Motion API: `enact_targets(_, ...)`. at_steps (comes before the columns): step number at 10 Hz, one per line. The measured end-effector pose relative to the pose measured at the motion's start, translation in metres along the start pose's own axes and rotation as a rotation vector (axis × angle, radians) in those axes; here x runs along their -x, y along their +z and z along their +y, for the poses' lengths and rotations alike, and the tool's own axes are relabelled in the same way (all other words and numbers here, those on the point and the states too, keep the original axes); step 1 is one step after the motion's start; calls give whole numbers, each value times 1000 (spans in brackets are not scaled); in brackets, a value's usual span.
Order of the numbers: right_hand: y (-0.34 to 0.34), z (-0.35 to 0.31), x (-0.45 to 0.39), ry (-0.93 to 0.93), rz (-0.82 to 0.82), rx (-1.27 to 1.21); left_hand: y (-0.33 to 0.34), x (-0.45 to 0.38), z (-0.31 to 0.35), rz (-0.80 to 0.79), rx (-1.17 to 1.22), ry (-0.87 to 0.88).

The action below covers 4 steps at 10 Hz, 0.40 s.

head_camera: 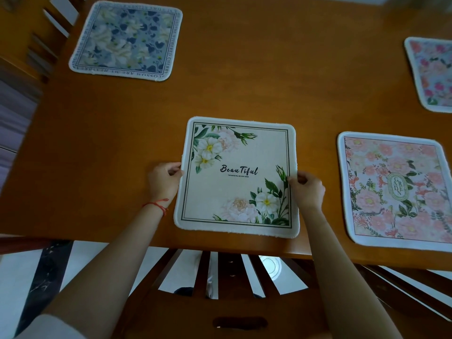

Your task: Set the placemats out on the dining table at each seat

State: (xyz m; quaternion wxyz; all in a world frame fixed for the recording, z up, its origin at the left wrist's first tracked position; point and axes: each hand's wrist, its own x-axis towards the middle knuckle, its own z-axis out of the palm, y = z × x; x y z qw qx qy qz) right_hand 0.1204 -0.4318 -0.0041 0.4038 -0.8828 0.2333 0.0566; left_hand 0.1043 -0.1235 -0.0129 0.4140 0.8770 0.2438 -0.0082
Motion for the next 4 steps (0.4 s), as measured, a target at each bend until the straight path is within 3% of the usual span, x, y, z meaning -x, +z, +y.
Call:
enact_targets(2, 0, -6, 16, -97, 5, 222, -3, 17, 6, -51, -109, 103)
enact_targets(4, 2, -40, 36, -321, -95, 369, -15, 24, 10, -164, -264, 254)
